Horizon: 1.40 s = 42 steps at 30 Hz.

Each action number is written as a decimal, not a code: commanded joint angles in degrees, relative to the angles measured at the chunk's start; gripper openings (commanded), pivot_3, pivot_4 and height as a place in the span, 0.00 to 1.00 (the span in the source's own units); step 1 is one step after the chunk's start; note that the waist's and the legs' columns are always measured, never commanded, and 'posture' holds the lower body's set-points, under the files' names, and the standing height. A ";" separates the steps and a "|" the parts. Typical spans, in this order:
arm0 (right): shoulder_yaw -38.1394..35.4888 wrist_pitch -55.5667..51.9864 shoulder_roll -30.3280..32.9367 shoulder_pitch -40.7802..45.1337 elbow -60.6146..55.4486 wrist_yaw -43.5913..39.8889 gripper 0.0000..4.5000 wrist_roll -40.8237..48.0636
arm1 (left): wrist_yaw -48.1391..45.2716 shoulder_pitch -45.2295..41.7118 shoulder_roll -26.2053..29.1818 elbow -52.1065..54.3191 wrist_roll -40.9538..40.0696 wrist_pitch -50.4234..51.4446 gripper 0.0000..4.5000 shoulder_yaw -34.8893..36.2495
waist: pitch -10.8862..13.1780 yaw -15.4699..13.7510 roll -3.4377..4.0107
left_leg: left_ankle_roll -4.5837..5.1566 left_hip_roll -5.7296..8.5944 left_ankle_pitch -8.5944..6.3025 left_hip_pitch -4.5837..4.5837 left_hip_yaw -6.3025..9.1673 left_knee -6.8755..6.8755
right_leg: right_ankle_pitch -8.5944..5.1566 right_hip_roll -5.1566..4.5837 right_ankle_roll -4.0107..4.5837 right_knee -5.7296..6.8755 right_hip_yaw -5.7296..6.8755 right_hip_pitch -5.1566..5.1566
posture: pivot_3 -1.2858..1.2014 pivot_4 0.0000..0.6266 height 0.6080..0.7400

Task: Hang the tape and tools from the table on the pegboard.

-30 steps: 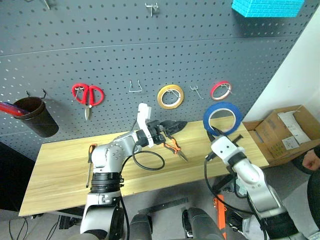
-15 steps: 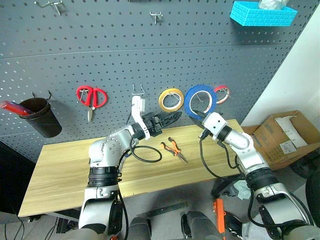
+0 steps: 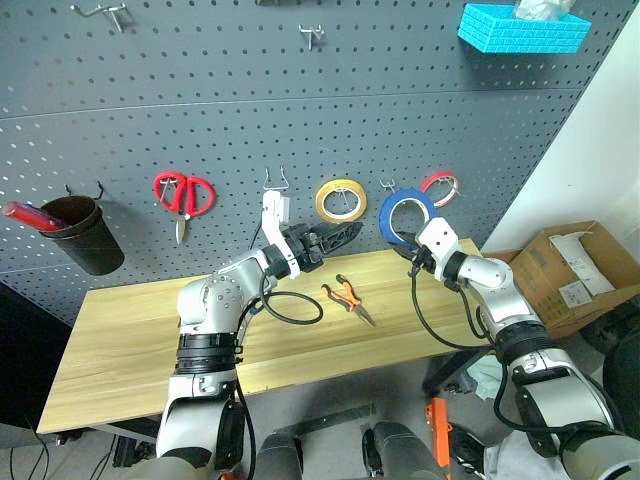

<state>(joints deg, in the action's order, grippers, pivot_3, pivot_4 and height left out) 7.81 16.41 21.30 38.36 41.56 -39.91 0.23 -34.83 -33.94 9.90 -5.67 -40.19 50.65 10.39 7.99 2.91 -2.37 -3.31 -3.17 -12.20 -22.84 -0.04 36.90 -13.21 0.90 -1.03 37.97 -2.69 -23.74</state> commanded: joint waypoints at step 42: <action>3.10 -52.44 -15.67 6.95 3.87 13.68 0.98 -2.81 | 16.60 33.45 -2.20 23.82 8.81 -4.45 1.00 -6.55 | 6.13 -4.17 0.65 | 0.47 -0.25 -0.22 -0.38 -0.02 -0.56 | -0.49 0.07 0.30 -0.12 0.14 -0.54 | 0.60 0.49 1.00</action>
<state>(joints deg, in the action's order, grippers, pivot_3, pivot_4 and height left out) 11.67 -36.77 6.27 44.12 44.36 -25.97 -3.22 -18.13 -0.38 8.37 15.46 -29.64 45.98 4.03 14.12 -1.26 -1.72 -2.84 -3.41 -12.42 -23.21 -0.07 36.29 -13.72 0.96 -0.76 37.84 -2.56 -24.28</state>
